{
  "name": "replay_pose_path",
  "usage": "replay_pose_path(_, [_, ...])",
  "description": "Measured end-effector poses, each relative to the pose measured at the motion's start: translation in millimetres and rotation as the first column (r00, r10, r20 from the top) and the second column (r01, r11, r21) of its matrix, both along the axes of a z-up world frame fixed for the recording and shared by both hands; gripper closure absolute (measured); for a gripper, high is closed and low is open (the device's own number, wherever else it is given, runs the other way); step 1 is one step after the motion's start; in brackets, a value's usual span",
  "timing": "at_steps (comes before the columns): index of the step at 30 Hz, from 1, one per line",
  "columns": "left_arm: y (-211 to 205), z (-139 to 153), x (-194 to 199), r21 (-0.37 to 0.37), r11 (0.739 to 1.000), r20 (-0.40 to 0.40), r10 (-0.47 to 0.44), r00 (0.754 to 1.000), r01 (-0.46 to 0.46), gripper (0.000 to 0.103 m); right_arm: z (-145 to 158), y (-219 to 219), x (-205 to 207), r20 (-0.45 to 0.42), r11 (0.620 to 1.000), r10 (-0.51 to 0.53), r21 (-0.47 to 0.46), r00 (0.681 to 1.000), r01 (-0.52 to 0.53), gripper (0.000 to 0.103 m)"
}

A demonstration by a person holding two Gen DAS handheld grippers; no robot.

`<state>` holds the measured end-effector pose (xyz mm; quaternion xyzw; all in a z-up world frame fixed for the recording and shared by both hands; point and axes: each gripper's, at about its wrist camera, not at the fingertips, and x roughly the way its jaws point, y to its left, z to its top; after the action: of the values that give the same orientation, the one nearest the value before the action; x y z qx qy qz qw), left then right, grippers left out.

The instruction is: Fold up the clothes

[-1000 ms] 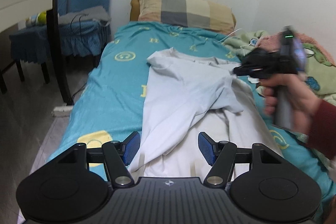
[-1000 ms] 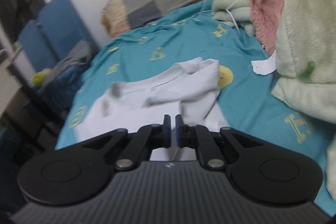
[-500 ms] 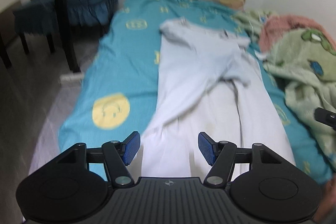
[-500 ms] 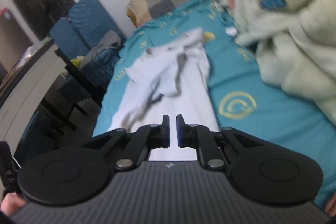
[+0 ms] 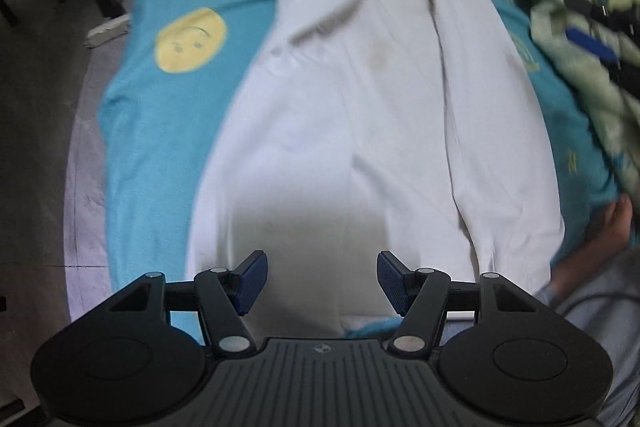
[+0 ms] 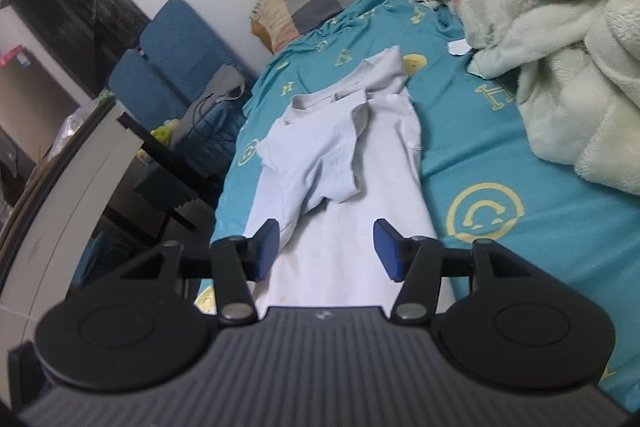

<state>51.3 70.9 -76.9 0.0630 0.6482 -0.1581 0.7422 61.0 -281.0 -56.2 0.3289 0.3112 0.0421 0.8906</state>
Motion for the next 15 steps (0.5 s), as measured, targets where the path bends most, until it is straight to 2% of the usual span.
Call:
replay_pose_path(1, [-6,-6,-3,0.033,0.999,-0.014,-0.030,0.999,0.030,0.045,-2,-3,1,-0.006,1.000,-0.010,0.011,1.000,0.011,0.047])
replay_pose_path(3, [-13,-13,-8,0.088,0.993,-0.031,-0.079,0.996,0.082,0.071,-4,-7,2,-0.017,0.999,-0.024,0.032,1.000,0.025,0.047])
replay_pose_path(4, [-14,-12,-10,0.105,0.990,-0.025,-0.090,0.996,0.093,0.091,-6,-9,2,-0.022,0.999,-0.027,0.039,0.999,0.028,0.047])
replay_pose_path(5, [-15,-11,-12,0.123,0.987,-0.018,-0.101,0.995,0.103,0.097,-7,-10,2,-0.027,0.999,-0.031,0.044,0.999,0.032,0.047])
replay_pose_path(10, [-18,43,-24,0.103,0.984,0.120,-0.155,0.981,0.143,0.101,-9,-11,-1,-0.044,0.999,-0.029,0.045,0.999,0.031,0.047])
replay_pose_path(15, [-39,101,-42,-0.026,0.983,0.170,-0.173,0.970,0.180,0.101,-12,-12,-1,-0.073,0.998,-0.024,0.049,0.997,0.027,0.047])
